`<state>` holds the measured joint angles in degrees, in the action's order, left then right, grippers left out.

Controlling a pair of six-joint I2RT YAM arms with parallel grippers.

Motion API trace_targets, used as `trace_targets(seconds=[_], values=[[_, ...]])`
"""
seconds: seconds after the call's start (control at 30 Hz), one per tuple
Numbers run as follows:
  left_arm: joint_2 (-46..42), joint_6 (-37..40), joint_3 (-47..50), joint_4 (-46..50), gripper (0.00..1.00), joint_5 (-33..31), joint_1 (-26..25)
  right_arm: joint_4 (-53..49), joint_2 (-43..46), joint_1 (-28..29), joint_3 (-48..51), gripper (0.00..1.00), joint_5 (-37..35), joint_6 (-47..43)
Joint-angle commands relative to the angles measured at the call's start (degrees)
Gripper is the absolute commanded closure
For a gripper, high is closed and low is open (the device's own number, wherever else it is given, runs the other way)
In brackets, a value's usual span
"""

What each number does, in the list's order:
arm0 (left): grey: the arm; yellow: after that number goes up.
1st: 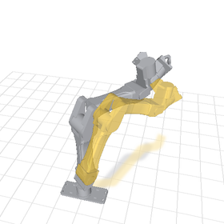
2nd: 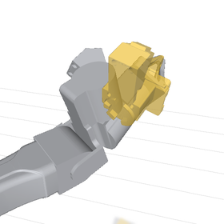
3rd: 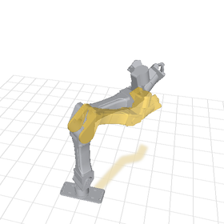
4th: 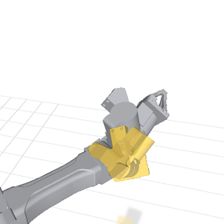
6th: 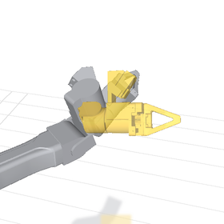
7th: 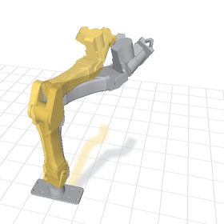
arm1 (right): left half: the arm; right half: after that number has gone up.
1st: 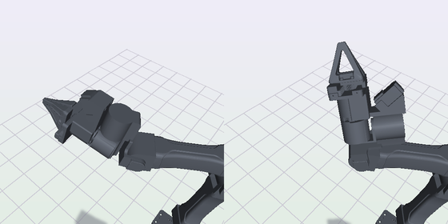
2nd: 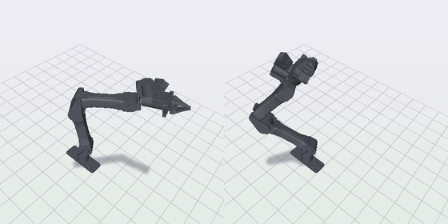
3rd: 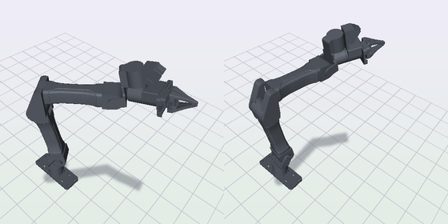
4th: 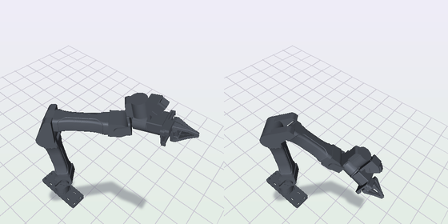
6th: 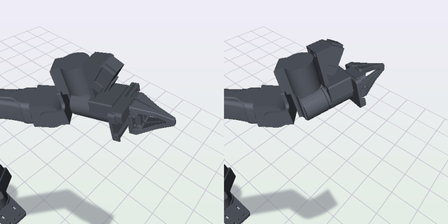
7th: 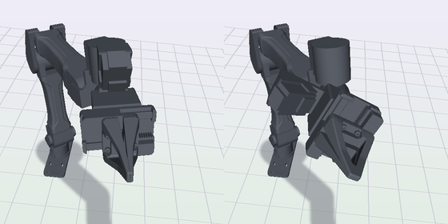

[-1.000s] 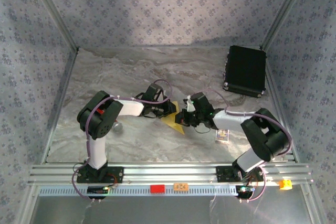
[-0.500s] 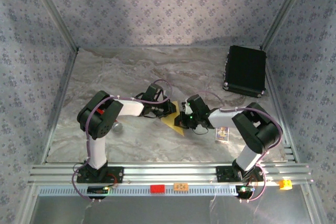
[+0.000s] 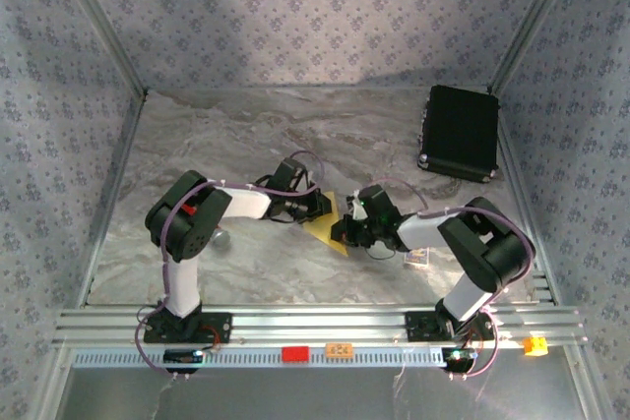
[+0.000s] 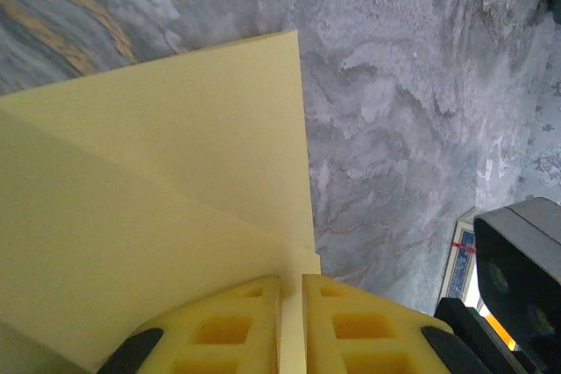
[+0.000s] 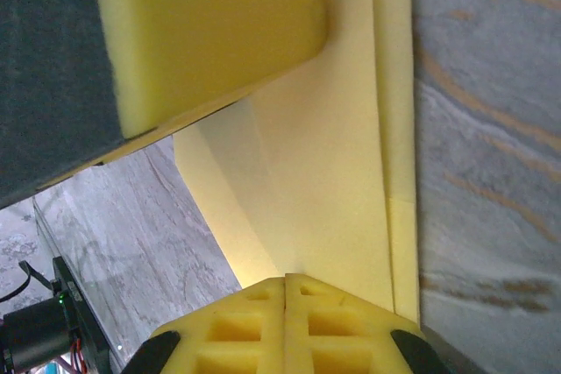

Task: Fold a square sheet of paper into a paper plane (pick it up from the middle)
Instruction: Fourth fold the wing at the center of the table.

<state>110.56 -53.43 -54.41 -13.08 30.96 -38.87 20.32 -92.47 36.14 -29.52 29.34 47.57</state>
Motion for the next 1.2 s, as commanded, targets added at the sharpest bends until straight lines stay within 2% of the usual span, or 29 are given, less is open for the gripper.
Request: trace_targets(seconds=[0.0, 0.87, 1.17], values=[[1.74, 0.61, 1.02, 2.10, 0.87, -1.17, 0.13, -6.90, 1.91, 0.25, 2.90, 0.95, -0.44, -0.12], [1.76, 0.17, 1.50, 2.03, 0.86, -1.76, 0.31, -14.13, 15.37, 3.21, 13.40, 0.95, -2.88, -0.30], [1.54, -0.35, 2.00, 1.04, 0.86, -1.43, 0.20, -19.73, 23.80, 3.36, 13.64, 0.94, -4.29, -0.33]])
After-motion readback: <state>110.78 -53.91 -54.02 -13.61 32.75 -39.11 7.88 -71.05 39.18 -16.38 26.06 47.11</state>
